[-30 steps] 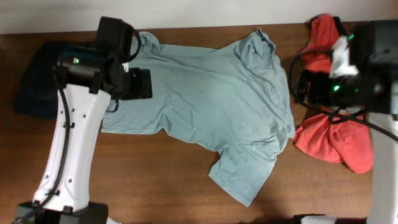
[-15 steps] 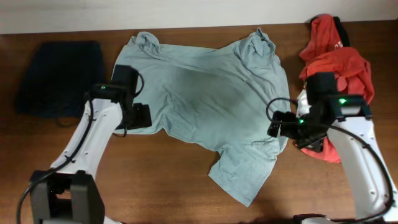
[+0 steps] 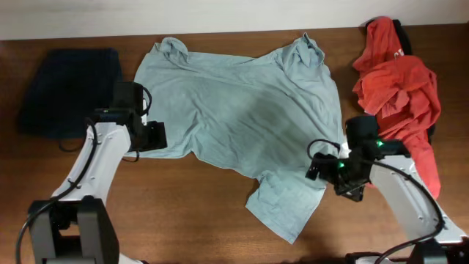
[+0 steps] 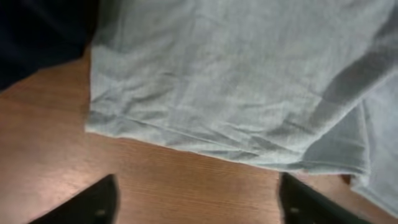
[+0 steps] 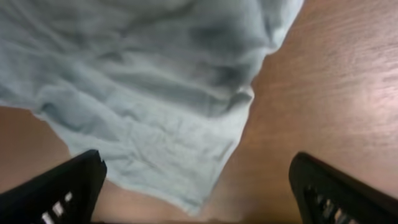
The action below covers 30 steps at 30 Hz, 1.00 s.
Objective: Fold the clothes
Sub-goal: 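Grasp the left and right side edges of the T-shirt with both grippers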
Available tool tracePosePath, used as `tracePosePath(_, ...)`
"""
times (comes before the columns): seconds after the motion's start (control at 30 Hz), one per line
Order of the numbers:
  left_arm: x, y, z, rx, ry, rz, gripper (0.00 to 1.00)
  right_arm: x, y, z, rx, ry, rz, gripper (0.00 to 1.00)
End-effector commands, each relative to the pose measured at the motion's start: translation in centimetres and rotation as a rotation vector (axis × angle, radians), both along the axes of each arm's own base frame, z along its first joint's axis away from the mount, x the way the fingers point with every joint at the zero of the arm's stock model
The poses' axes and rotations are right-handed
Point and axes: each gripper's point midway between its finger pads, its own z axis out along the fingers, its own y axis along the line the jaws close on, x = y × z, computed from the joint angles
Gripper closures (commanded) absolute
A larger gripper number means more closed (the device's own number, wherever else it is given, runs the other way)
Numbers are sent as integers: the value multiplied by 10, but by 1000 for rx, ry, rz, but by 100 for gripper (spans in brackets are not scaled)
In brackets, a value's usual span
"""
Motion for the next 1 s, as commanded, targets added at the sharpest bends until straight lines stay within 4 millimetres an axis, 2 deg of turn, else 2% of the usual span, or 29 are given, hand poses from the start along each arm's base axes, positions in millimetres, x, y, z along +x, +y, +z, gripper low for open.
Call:
tracePosePath(0.0, -4, -2, -7, -14, 19, -28, 31, -10, 6, -9, 30, 10, -4, 3)
tracePosePath(0.13, -7, 1, -13, 7, 38, -23, 42, -12, 6, -22, 30, -3, -4, 3)
tracePosePath(0.27, -10, 14, -27, 68, 79, 39, 43, -8, 6, -23, 30, -23, -3, 3)
tracePosePath(0.47, -16, 29, -60, 152, 166, 91, 43, -6, 6, -23, 30, -32, 0, 3)
tracePosePath(0.57, -13, 35, -71, 188, 175, 95, 43, -7, 6, -23, 30, -31, 0, 3)
tracePosePath(0.73, -4, 36, -73, 192, 142, 102, 43, -8, 6, -23, 30, -26, 0, 3)
tracePosePath(0.97, -8, 48, -71, 230, 155, 119, 42, -7, 6, -23, 30, -29, 0, 3)
